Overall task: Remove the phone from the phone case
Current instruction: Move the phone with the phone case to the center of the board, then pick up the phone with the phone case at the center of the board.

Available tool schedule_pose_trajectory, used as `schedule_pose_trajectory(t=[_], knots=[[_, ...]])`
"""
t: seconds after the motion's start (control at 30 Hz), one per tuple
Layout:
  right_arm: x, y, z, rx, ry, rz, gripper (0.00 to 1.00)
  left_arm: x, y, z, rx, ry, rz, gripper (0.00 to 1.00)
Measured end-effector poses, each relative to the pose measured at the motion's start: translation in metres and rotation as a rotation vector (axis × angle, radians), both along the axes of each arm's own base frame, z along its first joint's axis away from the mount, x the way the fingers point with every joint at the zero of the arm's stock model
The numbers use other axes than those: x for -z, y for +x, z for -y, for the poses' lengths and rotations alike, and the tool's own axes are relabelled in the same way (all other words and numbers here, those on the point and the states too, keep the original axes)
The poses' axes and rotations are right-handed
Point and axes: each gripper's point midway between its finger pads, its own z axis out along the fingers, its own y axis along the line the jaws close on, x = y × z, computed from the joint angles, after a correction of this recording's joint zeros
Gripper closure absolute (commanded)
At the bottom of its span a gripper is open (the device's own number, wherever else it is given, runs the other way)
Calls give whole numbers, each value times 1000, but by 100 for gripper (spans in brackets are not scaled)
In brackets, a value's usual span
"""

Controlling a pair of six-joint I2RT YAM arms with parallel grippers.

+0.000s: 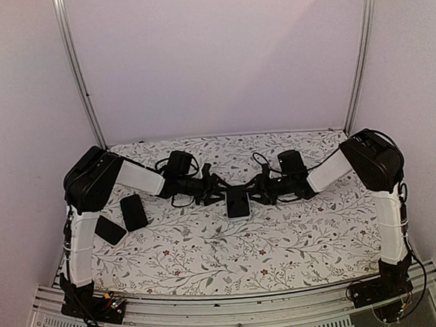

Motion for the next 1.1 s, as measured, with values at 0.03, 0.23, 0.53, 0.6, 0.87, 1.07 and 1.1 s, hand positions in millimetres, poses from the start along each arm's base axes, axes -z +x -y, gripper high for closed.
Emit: schedule_pose_trajectory(t=[0.03,0.23,0.53,0.6,0.87,1.07,1.1], knots=[[0,-5,0,-6,-1,-6,66,-1,-5,0,3,-6,-9,50],[5,-29,-4,-39,-10,-32,77,0,-30,1,20,-22,-50,51],[-3,-34,-8,-65,14,-16,100,0,-41,-1,34,-38,-58,50],[-4,-35,-8,-71,16,-14,100,-4,-44,-2,44,-41,-53,50],[-9,-45,-4,-129,53,-45,100,-45,-44,-24,88,-43,69,41],[-40,-57,-6,-238,128,-18,100,-62,-45,-37,175,-9,174,35],[-46,-59,-8,-259,141,-10,100,-61,-46,-38,189,-4,181,34]])
